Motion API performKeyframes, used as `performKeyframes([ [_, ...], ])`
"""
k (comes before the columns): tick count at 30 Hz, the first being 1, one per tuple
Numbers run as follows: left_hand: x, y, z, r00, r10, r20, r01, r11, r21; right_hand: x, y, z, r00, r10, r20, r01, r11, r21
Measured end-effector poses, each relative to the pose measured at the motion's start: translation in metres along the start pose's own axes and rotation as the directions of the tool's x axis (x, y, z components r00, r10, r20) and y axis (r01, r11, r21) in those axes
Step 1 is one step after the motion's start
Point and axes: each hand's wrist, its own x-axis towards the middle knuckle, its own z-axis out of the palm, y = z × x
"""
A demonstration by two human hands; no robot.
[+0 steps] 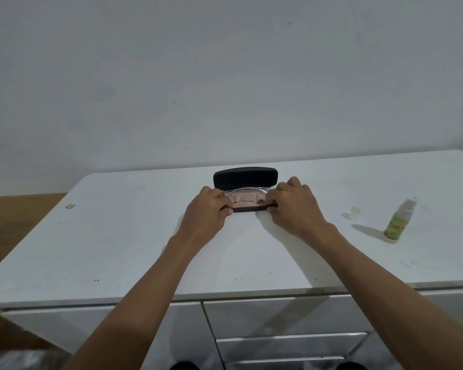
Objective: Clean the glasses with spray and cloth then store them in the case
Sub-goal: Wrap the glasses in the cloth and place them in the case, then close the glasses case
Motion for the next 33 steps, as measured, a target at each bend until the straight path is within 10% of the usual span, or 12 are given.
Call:
performKeyframes([
  [11, 0.002, 0.009, -0.014, 0.998, 0.025, -0.065, -0.024, 0.999, 0.024, -0.001, 0.0, -0.012, 0.997, 0.056, -0.053, -0.048, 0.989, 0.14],
  [16, 0.017, 0.004, -0.016, 0.895, -0.329, -0.302, 0.218, 0.912, -0.348, 0.019, 0.004, -0.022, 0.914, 0.401, -0.066, -0.28, 0.74, 0.612],
  [22, 0.055, -0.009, -0.03, 0.755, -0.568, 0.328, 0.639, 0.522, -0.565, 0.048, 0.009, -0.023, 0.881, 0.369, 0.297, -0.454, 0.48, 0.751],
  [33, 0.04, -0.017, -0.031, 0.799, -0.448, 0.4, 0.583, 0.417, -0.697, 0.041, 0.025, -0.017, 0.913, 0.274, 0.302, -0.4, 0.454, 0.796],
])
